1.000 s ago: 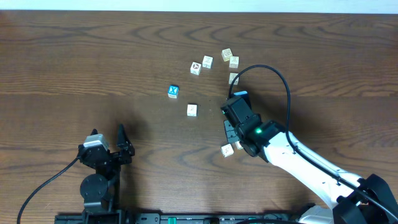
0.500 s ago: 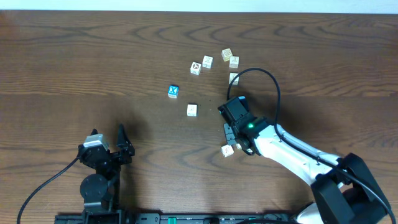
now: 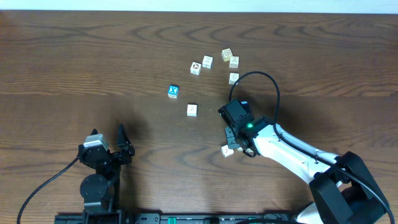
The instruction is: Lift 4 blocks
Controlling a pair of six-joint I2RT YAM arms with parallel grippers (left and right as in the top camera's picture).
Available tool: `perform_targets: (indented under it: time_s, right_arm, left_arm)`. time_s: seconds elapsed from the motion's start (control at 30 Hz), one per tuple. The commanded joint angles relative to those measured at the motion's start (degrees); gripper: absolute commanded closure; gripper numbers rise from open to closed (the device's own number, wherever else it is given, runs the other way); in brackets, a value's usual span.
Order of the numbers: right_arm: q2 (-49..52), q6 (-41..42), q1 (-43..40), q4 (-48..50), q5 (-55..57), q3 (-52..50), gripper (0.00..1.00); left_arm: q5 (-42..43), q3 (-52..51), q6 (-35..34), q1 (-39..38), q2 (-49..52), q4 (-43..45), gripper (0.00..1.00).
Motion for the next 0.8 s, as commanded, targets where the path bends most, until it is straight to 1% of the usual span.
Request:
perform_targets:
  time_s: [0.0, 0.43, 0.63, 0.77]
  right_arm:
    - [0.55, 1.49, 0.42, -0.31, -0.68, 0.68, 0.99]
    - [0.52, 1.86, 3.26, 1.49, -0.66, 0.70, 0.99]
    - [-0.24, 1.75, 0.59, 2.29, -0.02, 2.23, 0.99]
    - [-1.38, 0.50, -2.69, -1.36, 0.24, 5.68, 0.99]
  left_arm:
    - [-1.38, -0.98, 0.11, -0.24, -0.04, -2.36, 0.26]
    - [-1.38, -0.98, 0.11, -0.24, -0.04, -2.36, 0.26]
    - [-1.38, -0.98, 0.11, -0.24, -0.04, -2.36, 0.25]
    - [-1.38, -0.98, 0.11, -0.24, -0.04, -2.36, 0.25]
